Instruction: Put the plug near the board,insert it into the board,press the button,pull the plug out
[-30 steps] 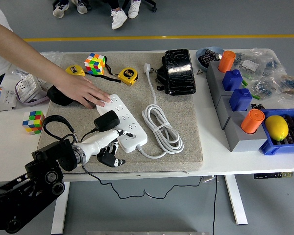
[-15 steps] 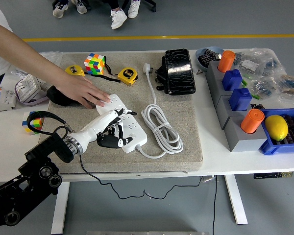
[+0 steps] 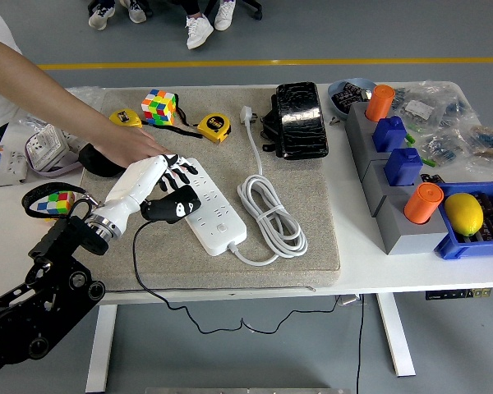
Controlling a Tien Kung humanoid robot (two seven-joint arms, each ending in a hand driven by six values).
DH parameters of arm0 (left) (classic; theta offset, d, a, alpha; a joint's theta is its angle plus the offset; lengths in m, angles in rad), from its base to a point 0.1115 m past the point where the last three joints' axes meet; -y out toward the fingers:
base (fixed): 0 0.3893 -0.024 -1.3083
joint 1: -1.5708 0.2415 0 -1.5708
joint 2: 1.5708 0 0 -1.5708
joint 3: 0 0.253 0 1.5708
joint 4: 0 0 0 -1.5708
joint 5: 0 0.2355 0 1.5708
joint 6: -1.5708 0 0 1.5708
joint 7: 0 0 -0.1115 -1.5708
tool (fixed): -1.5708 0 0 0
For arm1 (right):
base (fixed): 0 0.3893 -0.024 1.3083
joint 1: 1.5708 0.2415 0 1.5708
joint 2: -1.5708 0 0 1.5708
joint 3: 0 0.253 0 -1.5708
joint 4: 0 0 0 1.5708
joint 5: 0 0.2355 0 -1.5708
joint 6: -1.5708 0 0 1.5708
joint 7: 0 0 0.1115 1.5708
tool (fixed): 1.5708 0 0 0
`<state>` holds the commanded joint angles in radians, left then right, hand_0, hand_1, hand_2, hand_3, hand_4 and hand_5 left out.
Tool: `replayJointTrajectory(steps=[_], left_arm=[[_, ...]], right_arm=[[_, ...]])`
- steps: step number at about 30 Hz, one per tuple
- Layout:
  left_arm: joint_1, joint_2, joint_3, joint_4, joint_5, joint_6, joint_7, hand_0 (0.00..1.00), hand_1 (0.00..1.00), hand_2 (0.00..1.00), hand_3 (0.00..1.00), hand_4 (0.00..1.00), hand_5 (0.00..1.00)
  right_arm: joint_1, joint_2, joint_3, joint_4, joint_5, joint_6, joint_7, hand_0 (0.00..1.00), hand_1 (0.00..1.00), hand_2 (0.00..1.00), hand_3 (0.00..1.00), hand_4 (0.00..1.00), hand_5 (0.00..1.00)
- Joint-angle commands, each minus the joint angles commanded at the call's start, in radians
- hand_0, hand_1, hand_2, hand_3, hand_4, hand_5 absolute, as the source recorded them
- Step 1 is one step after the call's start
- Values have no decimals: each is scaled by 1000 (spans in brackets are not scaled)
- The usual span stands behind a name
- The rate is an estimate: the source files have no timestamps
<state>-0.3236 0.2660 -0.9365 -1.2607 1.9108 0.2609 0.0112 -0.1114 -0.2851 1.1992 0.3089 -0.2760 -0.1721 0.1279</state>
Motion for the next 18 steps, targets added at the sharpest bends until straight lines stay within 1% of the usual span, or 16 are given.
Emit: replayJointTrajectory(steps=[1,5,6,7,12,13,18], left_arm=[[-1,-2,-1,9,10,2,7,582,671,654,658,998,352],[-5,-14,-15,43,47,-7,43,582,671,654,658,998,352],[-5,-15,-18,49,53,-7,47,582,671,654,658,998,352],[-5,-16,-19,52,56,-6,48,560,679,664,677,998,381],[-11,-20,-16,83,65,-13,67,560,679,664,677,998,381],[-11,-21,-16,86,66,-18,76,488,591,583,660,998,393],[-15,-26,-12,93,54,-33,101,488,591,583,660,998,393]], right_arm=[[0,0,1,0,0,0,0,549,607,545,510,848,374],[0,0,-2,0,0,0,0,549,607,545,510,848,374],[0,0,-1,1,0,0,0,549,607,545,510,848,374],[0,0,-1,1,-1,0,0,549,607,545,509,848,374],[0,0,-1,1,-1,0,0,549,607,545,509,848,374],[-1,0,-1,1,-1,0,0,549,607,545,510,848,374],[-1,0,-1,1,-1,0,0,549,607,545,510,848,374]])
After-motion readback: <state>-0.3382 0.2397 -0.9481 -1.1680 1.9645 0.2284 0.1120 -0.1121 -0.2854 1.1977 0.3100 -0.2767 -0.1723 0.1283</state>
